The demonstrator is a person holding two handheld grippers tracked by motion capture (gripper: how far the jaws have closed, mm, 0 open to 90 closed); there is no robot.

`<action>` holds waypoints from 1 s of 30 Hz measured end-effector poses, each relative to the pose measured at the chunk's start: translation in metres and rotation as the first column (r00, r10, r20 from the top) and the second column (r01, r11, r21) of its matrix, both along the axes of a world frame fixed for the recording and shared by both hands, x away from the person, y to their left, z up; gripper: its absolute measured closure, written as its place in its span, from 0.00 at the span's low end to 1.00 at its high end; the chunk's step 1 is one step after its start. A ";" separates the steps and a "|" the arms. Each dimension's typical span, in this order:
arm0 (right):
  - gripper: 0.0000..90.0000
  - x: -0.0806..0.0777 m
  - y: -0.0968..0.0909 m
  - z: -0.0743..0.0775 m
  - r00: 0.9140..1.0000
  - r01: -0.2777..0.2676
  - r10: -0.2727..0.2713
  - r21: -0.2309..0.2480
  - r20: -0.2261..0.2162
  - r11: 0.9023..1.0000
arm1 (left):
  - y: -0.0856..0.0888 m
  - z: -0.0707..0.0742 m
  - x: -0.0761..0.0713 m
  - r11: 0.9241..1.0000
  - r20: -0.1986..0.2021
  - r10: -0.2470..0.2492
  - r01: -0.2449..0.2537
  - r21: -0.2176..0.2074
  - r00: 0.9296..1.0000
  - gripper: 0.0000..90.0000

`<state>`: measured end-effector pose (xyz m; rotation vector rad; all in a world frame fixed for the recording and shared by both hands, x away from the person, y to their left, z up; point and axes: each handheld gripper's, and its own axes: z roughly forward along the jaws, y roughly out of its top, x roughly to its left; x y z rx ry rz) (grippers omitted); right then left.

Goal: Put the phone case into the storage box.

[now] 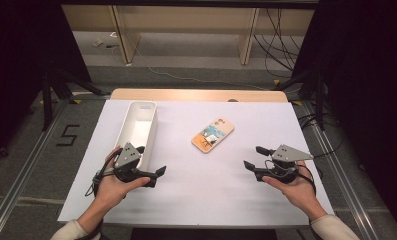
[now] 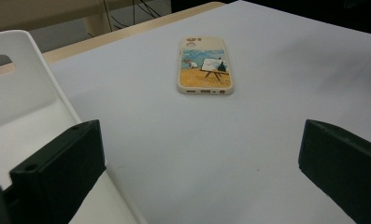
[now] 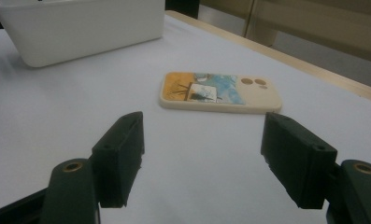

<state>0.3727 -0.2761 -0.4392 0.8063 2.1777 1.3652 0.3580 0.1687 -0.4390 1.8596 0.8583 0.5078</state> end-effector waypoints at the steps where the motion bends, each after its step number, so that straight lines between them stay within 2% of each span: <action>1: 0.35 0.000 0.000 0.000 1.000 0.000 0.000 0.000 0.000 1.000 | 0.000 0.000 0.000 1.000 0.000 0.000 0.000 0.000 1.000 0.00; 6: 0.35 -0.001 0.000 0.001 1.000 0.001 -0.001 0.004 0.003 1.000 | 0.000 0.000 -0.001 1.000 0.002 -0.001 0.001 0.001 1.000 0.00; 7: 0.36 -0.001 0.000 0.001 1.000 -0.001 0.001 0.004 0.001 1.000 | 0.000 0.000 -0.001 1.000 0.002 -0.002 0.002 0.001 1.000 0.00; 8: 0.42 -0.001 0.001 0.002 1.000 -0.009 0.009 0.002 -0.001 1.000 | 0.001 0.000 -0.001 1.000 0.001 -0.001 0.001 0.001 1.000 0.00; 9: 0.42 -0.001 0.001 0.002 1.000 -0.009 0.009 0.002 -0.001 1.000 | 0.001 0.000 -0.002 1.000 0.002 0.000 0.000 0.000 1.000 0.00; 11: 0.54 -0.001 0.002 0.005 1.000 -0.016 0.016 0.004 0.008 1.000 | 0.001 0.001 -0.002 1.000 0.004 -0.001 0.001 -0.002 1.000 0.00; 12: 0.69 0.000 0.003 0.010 1.000 -0.025 0.026 0.019 -0.002 1.000 | 0.001 0.001 -0.002 1.000 0.003 0.000 0.000 -0.004 1.000 0.00; 13: 0.69 0.000 0.003 0.010 1.000 -0.025 0.026 0.019 -0.002 1.000 | 0.001 0.001 -0.002 1.000 0.001 0.000 0.000 -0.005 1.000 0.00; 16: 0.84 0.005 0.006 0.012 0.999 -0.029 0.030 0.011 -0.011 1.000 | 0.000 0.000 -0.001 1.000 0.000 -0.001 0.001 -0.003 1.000 0.00; 21: 1.00 0.014 0.016 0.014 0.999 -0.035 0.035 -0.042 -0.022 0.999 | -0.001 0.000 -0.001 1.000 -0.001 -0.003 0.003 -0.001 1.000 0.00; 24: 1.00 0.024 0.027 0.017 0.999 -0.042 0.040 -0.063 -0.034 0.997 | -0.001 0.000 -0.001 1.000 -0.001 -0.002 0.002 -0.003 1.000 0.00; 30: 1.00 0.042 0.046 0.018 0.998 -0.055 0.052 -0.069 -0.047 0.996 | 0.000 0.000 -0.001 1.000 -0.002 0.001 -0.001 -0.011 1.000 0.00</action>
